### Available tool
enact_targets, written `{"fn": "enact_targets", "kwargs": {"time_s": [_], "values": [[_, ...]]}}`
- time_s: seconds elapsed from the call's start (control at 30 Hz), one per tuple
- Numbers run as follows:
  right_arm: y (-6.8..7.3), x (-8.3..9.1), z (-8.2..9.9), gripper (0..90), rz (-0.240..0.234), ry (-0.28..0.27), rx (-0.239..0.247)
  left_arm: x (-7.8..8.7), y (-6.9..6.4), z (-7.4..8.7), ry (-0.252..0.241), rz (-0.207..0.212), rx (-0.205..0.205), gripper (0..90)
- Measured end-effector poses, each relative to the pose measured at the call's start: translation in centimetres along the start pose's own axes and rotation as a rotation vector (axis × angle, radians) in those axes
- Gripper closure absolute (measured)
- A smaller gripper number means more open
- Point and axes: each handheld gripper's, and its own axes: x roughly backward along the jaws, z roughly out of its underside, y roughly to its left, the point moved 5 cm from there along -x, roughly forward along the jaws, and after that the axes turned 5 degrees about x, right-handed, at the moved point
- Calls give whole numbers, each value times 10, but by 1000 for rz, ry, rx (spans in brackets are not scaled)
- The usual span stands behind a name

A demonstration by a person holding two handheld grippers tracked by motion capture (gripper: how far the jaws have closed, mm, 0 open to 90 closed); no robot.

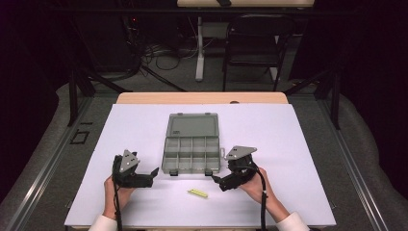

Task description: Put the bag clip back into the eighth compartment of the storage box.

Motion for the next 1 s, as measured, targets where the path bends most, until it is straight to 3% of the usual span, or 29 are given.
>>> {"fn": "enact_targets", "kwargs": {"time_s": [0.23, 1.0], "values": [[6, -1, -1, 0, -13, 16, 18, -5, -2, 0, 16, 5, -23, 1], [37, -15, -11, 0, -91, 41, 91, -2, 2, 1, 5, 0, -6, 1]]}}
